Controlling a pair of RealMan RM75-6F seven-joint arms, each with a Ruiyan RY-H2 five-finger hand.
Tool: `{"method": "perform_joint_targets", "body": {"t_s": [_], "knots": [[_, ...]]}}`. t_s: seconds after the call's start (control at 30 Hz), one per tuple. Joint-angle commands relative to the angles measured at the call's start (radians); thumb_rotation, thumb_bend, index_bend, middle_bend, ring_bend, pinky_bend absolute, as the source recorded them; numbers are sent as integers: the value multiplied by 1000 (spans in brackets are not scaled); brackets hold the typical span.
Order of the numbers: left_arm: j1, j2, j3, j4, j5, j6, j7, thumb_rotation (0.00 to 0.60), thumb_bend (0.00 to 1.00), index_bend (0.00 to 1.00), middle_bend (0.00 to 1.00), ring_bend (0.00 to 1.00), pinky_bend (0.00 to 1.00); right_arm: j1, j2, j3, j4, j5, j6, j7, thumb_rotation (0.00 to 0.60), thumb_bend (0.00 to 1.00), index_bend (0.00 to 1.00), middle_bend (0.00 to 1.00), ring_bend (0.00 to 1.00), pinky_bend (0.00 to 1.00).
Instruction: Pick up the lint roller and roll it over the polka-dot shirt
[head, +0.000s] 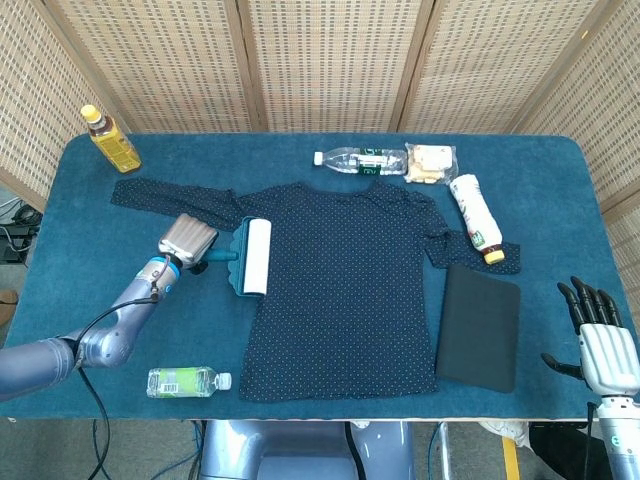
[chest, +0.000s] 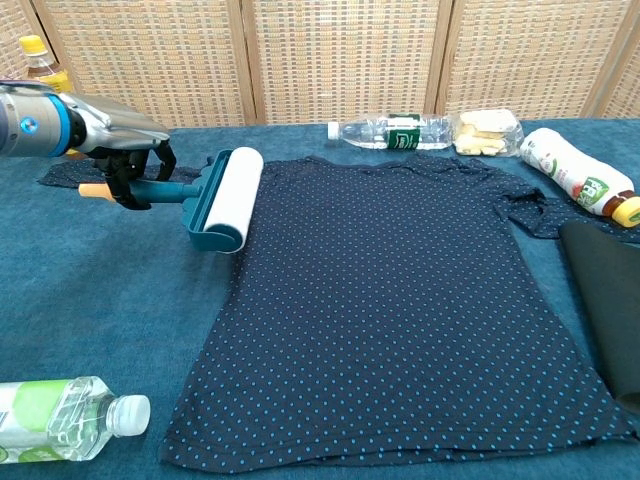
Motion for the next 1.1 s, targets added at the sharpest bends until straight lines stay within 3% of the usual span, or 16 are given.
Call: {"method": "perform_joint_targets", "body": {"t_s": [0.03, 0.43, 0.6, 0.7, 1.1], "knots": [[-114, -20, 47, 0, -148, -28, 92, 600, 788, 878, 847, 647, 636, 2, -2, 1, 7, 6, -9, 8, 600, 106, 0, 0, 0, 0], [-332, -131, 153, 33, -407, 16, 272, 600, 788, 881, 847, 647, 636, 7, 3, 7, 24, 23, -34, 68, 600, 106, 0, 0, 0, 0], [-454, -154, 219, -1, -586, 64, 396, 600, 788, 885, 847, 647, 636, 8, 9, 11, 35, 28, -43, 110, 600, 106, 0, 0, 0, 0], [-493, -153, 246, -33, -634, 98, 438, 600, 787, 886, 847, 647, 636, 9, 13, 7, 32, 23, -49, 127, 600, 106, 0, 0, 0, 0], [-538, -196, 243, -58, -683, 137, 459, 600, 799, 891, 847, 647, 638, 9, 17, 4, 19, 4, -37, 142, 600, 106, 0, 0, 0, 0]]}}
